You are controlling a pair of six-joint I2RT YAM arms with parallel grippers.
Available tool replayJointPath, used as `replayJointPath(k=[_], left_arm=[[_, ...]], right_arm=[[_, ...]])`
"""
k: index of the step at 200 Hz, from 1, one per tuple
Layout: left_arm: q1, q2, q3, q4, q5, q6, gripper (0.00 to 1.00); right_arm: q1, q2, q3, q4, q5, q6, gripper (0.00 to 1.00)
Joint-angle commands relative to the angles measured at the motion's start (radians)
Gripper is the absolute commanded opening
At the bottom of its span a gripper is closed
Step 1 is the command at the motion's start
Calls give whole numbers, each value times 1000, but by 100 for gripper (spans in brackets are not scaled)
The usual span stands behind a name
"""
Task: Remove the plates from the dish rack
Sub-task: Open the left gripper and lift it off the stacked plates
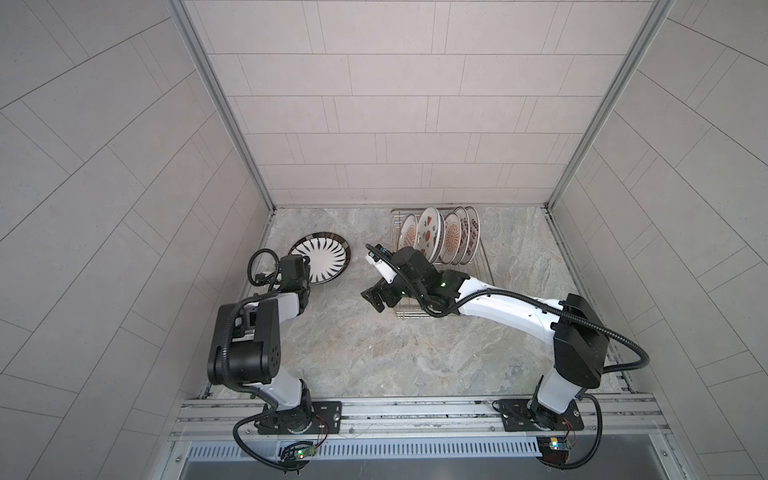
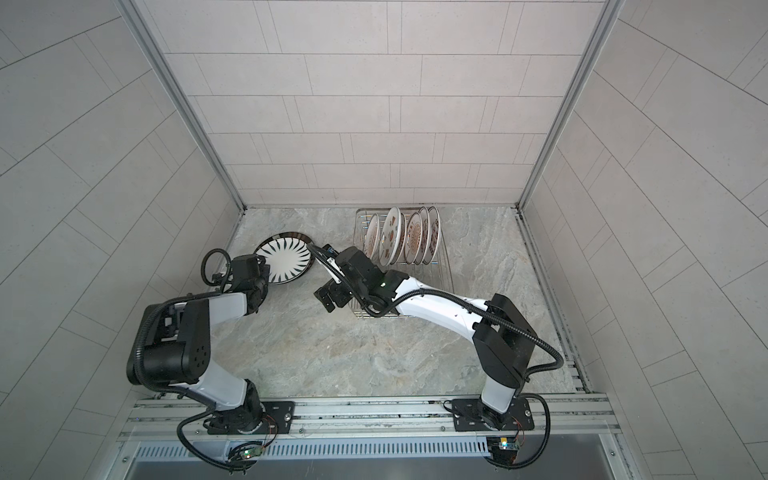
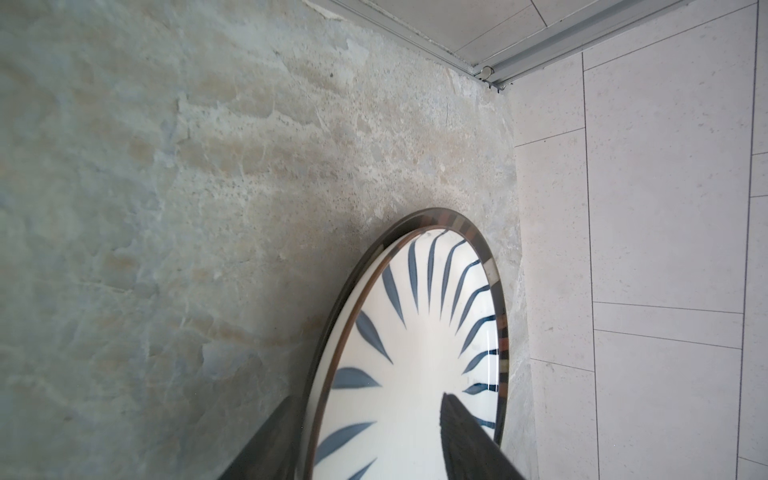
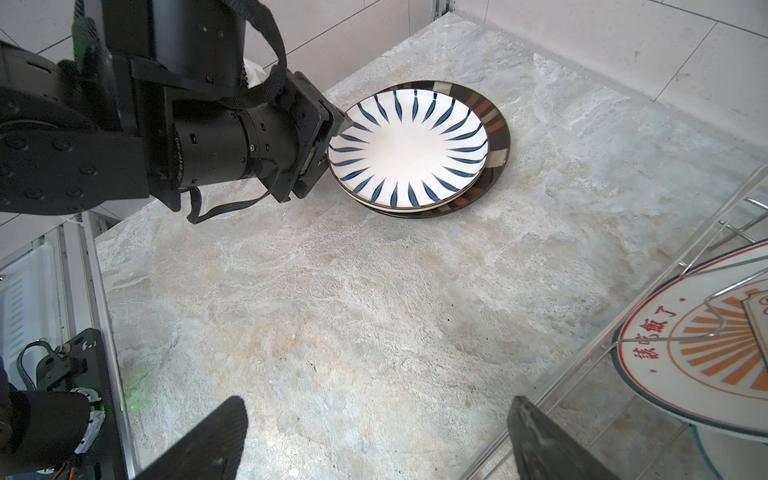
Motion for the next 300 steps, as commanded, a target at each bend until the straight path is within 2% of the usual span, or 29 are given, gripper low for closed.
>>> replayJointPath(k=[1,78,114,153,161,170,200,207,227,253,277,280,285,300], left_arm=[[7,6,33,31,-17,11,52],[7,-3,24,47,-10,14,52],[6,-132,-35,25,-49,31,60],[1,-290,-99,18,-22,78,66],[-6,-322,-111,18,-13,95,70],[-15,-356,-121,20,3,117,77],[-64,-427,-155,119,98,219,78],[-83,-441,-156,137,118,255,83],[-147,-478,-148,153,168,354,83],[-232,-520,-151,197,248,476,83],[-304,-557,-161,251,387,584,84],[-313,-562,-165,258,401,604,86],[-327,-571,-171,266,411,616,96],[-362,-606,-192,272,417,634,99]], right_arm=[[9,-31,4,9,2,-8,100],[10,-25,18,0,-3,-12,100],[25,-68,3,-3,-10,-55,100],[53,-143,-49,15,45,-73,100],[55,-163,-66,25,63,-71,100],[56,-187,-87,38,82,-62,100],[56,-271,-161,85,171,-35,100],[55,-294,-184,103,193,-28,100],[52,-359,-261,179,244,-12,100],[49,-414,-302,192,289,-11,99],[34,-447,-321,183,339,-5,100],[31,-450,-322,179,349,1,100],[26,-455,-325,174,361,9,100],[-1,-467,-328,159,373,34,100]])
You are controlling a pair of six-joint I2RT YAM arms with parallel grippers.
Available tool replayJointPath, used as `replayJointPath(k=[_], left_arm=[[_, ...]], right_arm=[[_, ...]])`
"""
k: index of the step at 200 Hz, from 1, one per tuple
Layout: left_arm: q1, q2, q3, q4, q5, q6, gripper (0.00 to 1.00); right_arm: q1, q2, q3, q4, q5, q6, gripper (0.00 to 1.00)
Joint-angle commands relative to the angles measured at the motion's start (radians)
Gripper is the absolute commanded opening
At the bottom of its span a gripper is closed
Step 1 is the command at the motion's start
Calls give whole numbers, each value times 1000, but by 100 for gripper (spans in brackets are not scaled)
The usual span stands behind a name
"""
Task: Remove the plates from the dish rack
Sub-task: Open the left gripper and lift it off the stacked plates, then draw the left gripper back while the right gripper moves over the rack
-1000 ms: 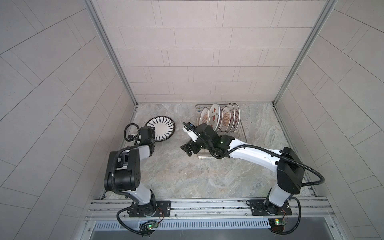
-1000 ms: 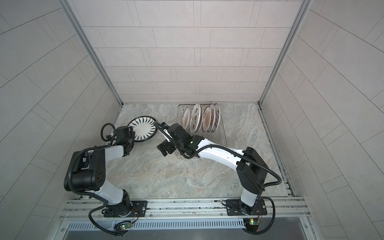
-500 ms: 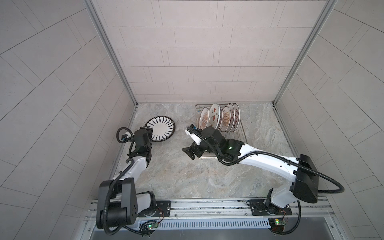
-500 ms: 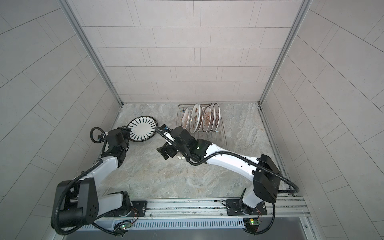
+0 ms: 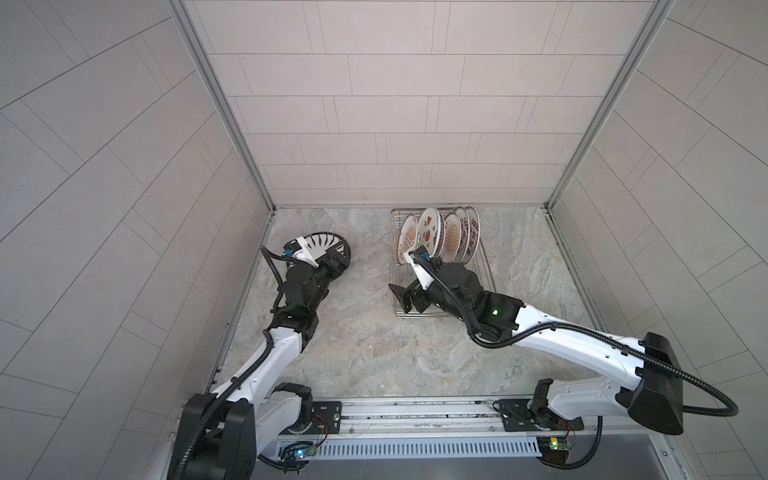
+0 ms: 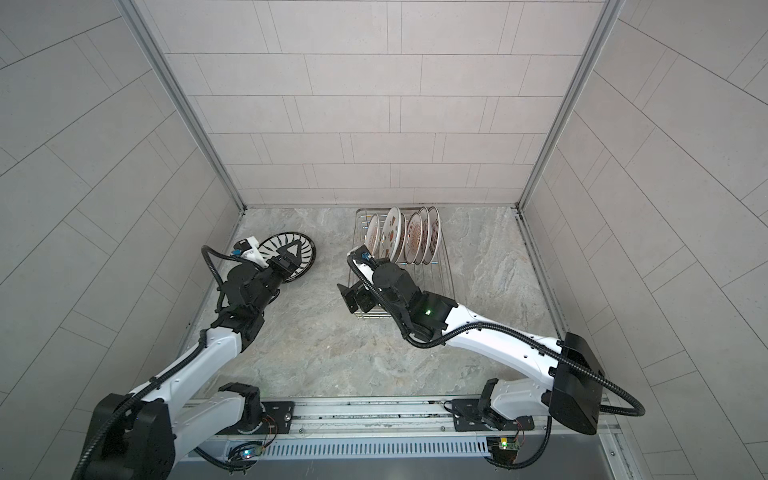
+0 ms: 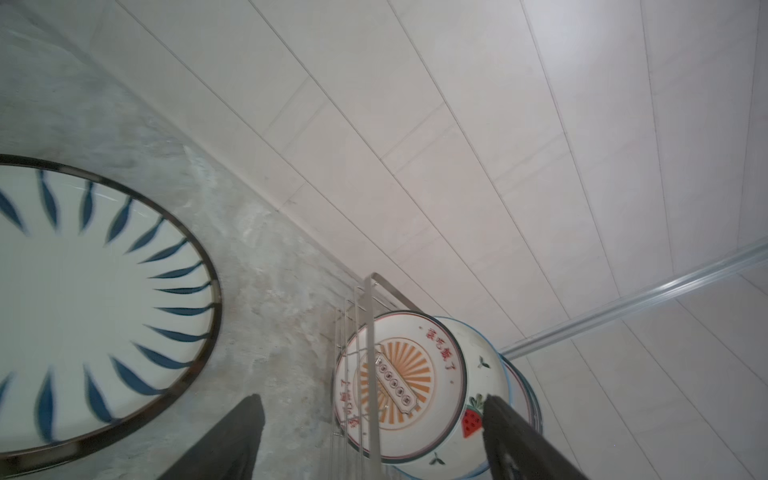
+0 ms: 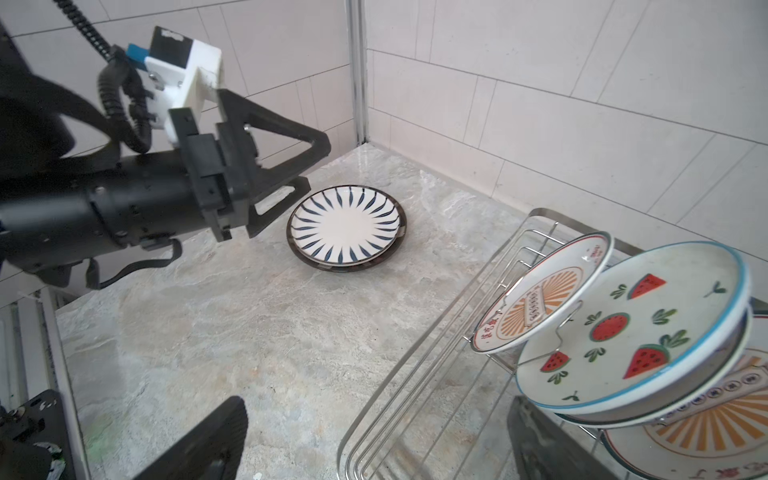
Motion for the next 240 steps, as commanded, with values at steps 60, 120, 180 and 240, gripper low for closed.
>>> replayJointPath(k=[60,120,180,240], left_arm=[[-140,-91,-213,255,133,124,100],[-253,-40,-269,364,182,178,100],[-287,-32,-266,378,213,198,100],[-303,13,-262,404,184,242,100]], right_arm=[[-154,-72,10,-82,52,99,100],[-245,-54,44,-137,99,155,100],[-298,8,112,-166,94,156,94],[-316,99,204,-212,95,148,96]])
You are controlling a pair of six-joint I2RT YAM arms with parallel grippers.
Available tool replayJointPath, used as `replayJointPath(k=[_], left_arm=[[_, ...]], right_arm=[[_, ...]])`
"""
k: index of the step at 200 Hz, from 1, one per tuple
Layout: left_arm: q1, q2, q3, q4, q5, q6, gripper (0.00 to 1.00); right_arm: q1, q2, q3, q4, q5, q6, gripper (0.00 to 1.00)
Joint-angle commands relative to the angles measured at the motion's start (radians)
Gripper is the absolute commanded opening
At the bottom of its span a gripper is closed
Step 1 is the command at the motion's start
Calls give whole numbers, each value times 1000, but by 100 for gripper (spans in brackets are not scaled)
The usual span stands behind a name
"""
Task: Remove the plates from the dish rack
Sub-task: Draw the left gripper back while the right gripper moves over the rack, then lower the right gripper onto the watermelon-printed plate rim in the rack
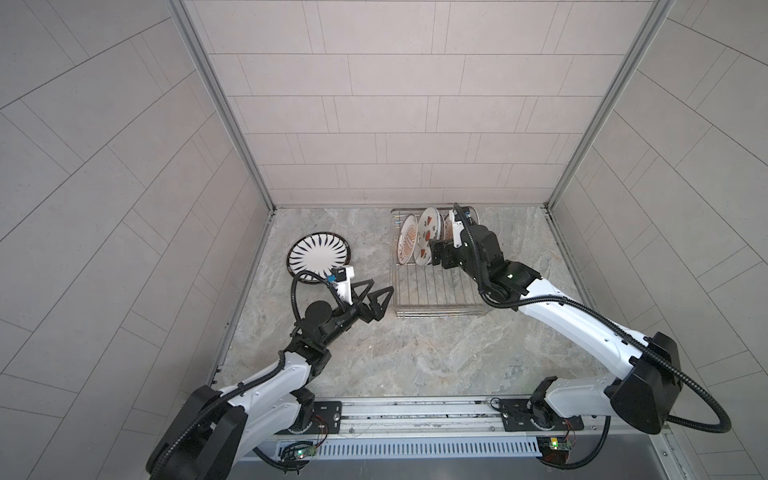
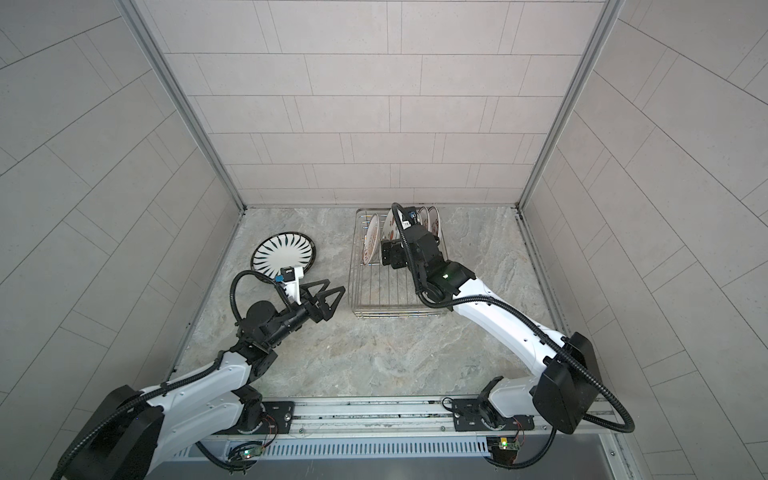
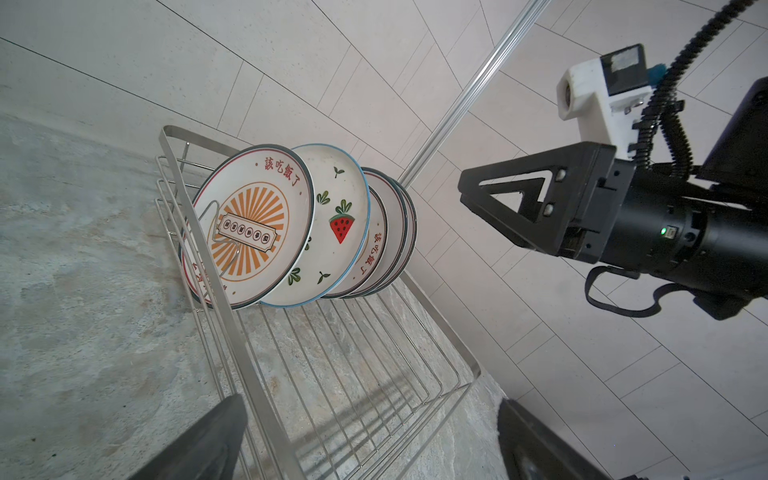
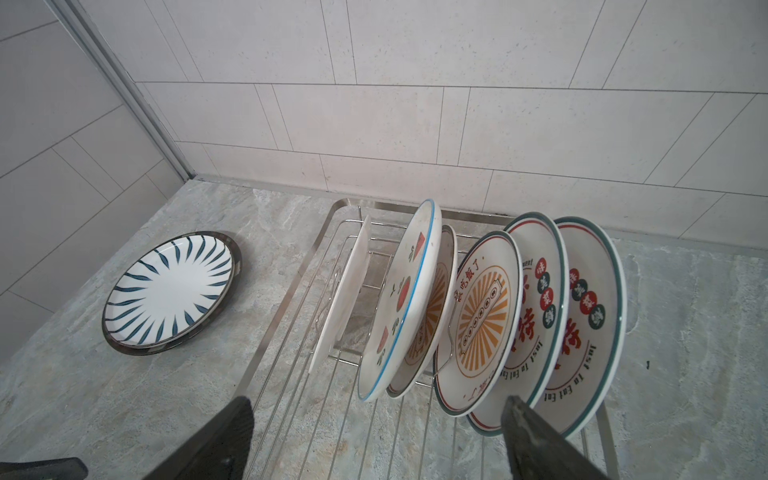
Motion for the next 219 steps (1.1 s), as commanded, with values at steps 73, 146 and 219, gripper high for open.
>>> replayJointPath(k=[73,146,219], left_arm=[[-33,160,32,198,-21,54,100],[-34,105,29,124,-39,68,98],[-33,141,36,139,-51,71,97]], right_arm=[[-38,268,295,-181,93,27,73],[-74,439,441,-251,104,42,55],[-80,529,515,-272,66,50,41]])
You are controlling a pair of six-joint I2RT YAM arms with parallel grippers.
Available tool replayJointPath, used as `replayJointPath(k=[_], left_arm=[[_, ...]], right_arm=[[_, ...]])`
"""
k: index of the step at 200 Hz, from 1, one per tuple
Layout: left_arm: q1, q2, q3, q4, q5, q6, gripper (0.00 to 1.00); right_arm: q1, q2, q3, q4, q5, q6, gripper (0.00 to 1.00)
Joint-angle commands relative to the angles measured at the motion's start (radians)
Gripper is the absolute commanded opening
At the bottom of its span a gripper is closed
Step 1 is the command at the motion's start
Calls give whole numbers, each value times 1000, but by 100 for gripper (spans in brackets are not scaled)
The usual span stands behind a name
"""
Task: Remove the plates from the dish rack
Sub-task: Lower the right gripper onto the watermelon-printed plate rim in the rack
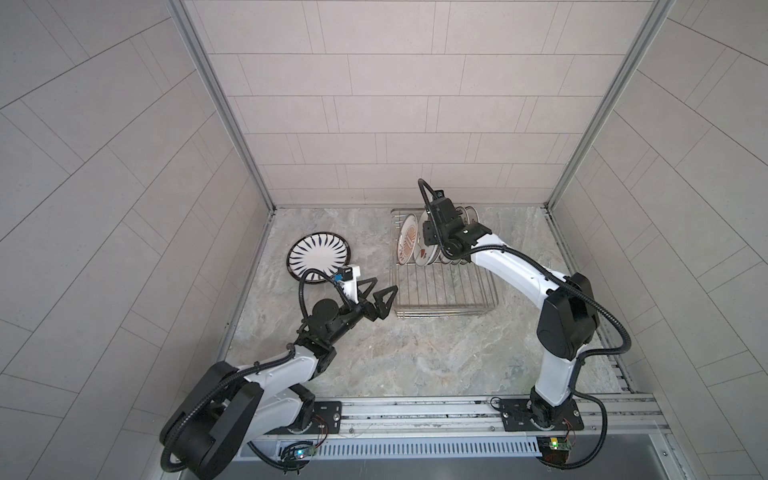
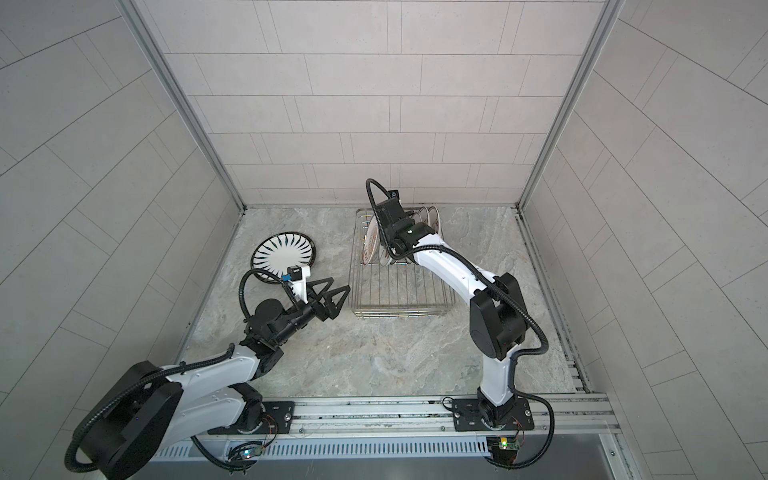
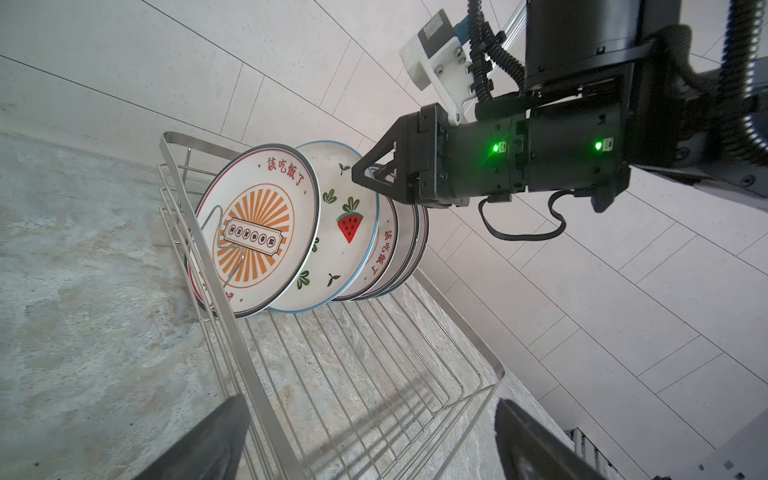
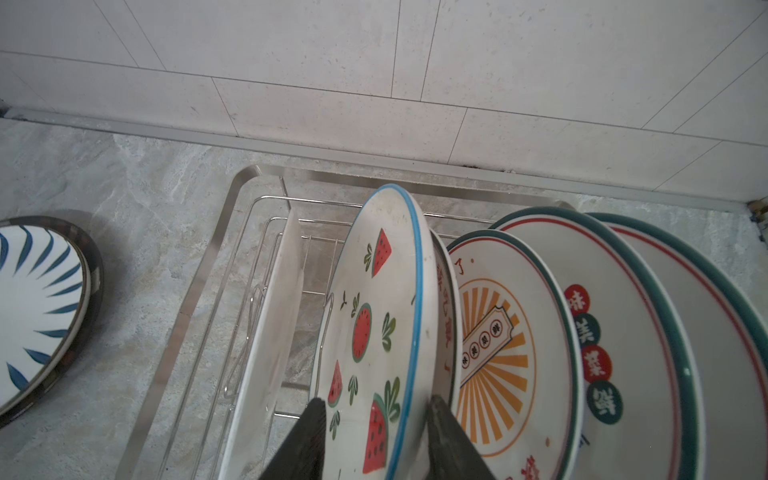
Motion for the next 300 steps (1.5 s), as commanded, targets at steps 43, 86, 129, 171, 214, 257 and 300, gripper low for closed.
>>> replayJointPath(k=[43,86,129,171,214,257,300], left_arm=[[-6,-10,18,22,1,9,97],[-5,-24,11,18,-4,8,97],[-5,-22,11,18,-3,5,97],[-6,-31,8,11,-15,6,97],[-5,-27,8,10,-22,5,98],[-5,-35,4,10,-24,3,98],[-4,-48,0,3,-33,3,98]], right_arm=[[-2,85,75,-44,1,33,38],[7,154,135,-73,38,48,32],[7,194,163,-75,42,63,31],[17,193,172,-77,96,75,26],[32,176,177,-84,180,76,25],[35,173,199,-95,193,79,22],[38,158,203,-96,199,80,18]])
